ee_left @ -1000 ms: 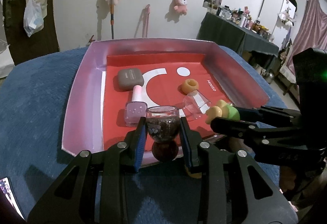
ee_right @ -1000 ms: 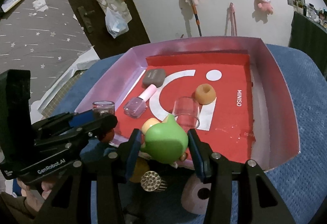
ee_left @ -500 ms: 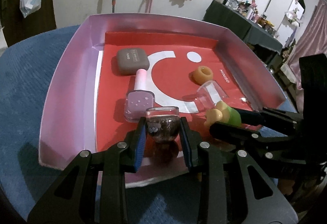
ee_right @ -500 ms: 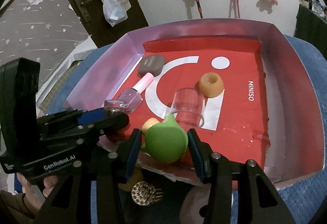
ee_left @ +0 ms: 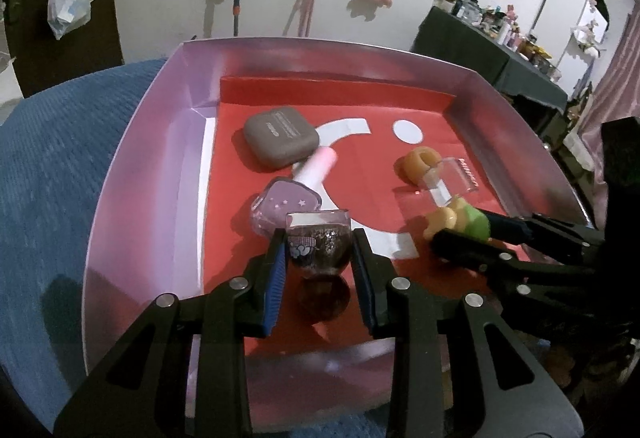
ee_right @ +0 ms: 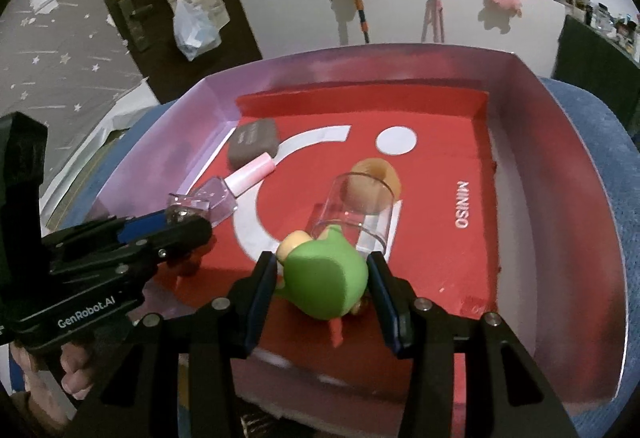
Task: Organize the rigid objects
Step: 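Carry the dark jar and green frog toy over the red box with both grippers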
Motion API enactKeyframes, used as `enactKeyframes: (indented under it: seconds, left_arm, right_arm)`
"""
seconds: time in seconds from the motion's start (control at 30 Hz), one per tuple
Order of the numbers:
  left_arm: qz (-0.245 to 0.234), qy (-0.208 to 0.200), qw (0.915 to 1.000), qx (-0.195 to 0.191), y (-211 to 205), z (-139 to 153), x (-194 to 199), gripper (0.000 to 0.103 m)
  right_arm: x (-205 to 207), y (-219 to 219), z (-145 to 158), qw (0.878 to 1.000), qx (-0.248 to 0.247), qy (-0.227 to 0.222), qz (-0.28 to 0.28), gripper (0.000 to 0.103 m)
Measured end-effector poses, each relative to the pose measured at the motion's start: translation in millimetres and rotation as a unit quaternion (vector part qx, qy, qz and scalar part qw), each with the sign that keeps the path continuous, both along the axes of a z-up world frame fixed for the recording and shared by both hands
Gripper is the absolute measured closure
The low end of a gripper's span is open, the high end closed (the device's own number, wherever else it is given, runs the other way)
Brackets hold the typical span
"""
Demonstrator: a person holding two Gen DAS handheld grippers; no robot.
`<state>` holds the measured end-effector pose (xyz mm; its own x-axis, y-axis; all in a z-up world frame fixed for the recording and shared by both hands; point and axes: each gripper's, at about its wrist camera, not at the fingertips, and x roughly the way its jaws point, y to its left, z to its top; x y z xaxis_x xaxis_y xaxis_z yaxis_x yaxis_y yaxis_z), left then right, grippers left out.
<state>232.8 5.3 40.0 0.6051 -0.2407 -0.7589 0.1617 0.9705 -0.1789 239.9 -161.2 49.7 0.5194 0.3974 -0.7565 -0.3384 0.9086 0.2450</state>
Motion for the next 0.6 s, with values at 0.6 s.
enactKeyframes:
  seconds: [0.6]
  left_arm:
    - [0.035, -0.015, 0.999, 0.023, 4.2, -2.2, 28.0, 0.074]
  right_arm:
    - [25.8, -7.7, 0.9, 0.998, -0.028, -0.016, -0.049, 0.053]
